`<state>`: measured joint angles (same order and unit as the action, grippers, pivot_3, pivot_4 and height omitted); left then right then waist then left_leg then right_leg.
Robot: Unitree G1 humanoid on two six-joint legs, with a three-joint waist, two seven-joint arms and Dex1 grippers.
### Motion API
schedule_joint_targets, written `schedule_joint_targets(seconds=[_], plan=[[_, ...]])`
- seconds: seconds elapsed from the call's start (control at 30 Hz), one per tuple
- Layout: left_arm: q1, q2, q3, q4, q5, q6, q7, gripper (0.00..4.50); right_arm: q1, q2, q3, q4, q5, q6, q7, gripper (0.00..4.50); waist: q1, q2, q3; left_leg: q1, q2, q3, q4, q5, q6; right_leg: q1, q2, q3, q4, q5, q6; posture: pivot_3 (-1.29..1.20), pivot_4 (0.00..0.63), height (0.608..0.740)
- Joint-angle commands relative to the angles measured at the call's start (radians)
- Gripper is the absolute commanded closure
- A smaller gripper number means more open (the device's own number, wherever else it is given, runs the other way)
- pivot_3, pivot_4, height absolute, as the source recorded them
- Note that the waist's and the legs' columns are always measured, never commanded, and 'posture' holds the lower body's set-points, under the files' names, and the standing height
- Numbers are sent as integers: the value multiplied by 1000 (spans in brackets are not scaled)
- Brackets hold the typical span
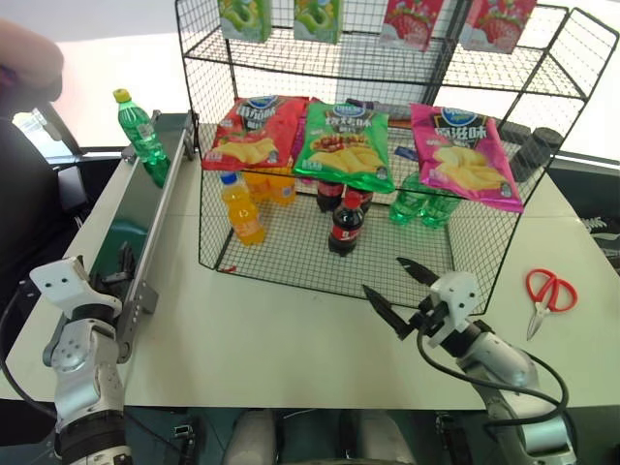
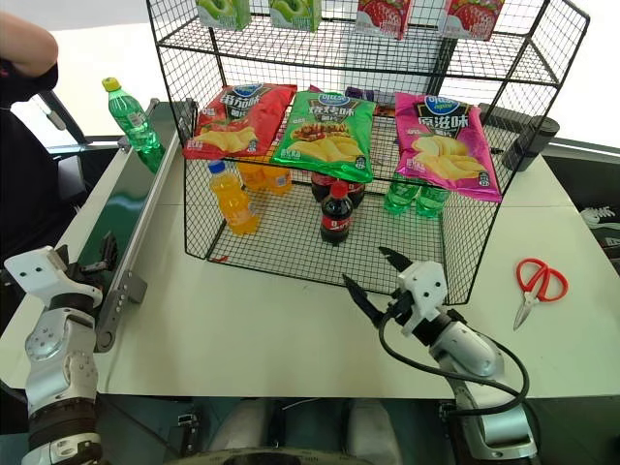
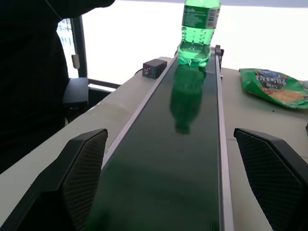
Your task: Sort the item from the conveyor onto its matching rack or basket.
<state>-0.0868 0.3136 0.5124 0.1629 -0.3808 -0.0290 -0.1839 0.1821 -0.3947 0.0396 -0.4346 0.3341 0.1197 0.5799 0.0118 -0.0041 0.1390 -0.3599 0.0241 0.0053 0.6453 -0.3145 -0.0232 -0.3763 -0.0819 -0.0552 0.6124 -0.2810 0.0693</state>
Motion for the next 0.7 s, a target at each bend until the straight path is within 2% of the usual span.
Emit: schedule_joint_targets(seconds=[0.03, 0.13, 0.43, 0.7], plan=[[-13, 0, -8, -14, 12, -26, 9, 0, -18, 6, 69, -98, 44, 29, 39, 22, 0, 0, 0, 0, 0, 0, 0, 0, 0, 0, 0, 0, 0, 0, 0, 0, 150, 740], [-14, -2, -14, -15, 15, -30, 16, 0, -42, 10, 116, -120, 82, 70, 66, 22, -1, -2, 0, 0, 0, 0, 0, 0, 0, 0, 0, 0, 0, 0, 0, 0, 150, 740], [-20, -3, -21, -6, 34, -39, 30, 0, -78, -36, 151, -34, 63, 16, 196, 22, 0, -4, 1, 0, 0, 0, 0, 0, 0, 0, 0, 0, 0, 0, 0, 0, 150, 740], [-22, -3, -21, -4, 39, -49, 40, 0, -74, -26, 164, 15, 48, -35, 230, 22, 0, -4, 1, 0, 0, 0, 0, 0, 0, 0, 0, 0, 0, 0, 0, 0, 150, 740]])
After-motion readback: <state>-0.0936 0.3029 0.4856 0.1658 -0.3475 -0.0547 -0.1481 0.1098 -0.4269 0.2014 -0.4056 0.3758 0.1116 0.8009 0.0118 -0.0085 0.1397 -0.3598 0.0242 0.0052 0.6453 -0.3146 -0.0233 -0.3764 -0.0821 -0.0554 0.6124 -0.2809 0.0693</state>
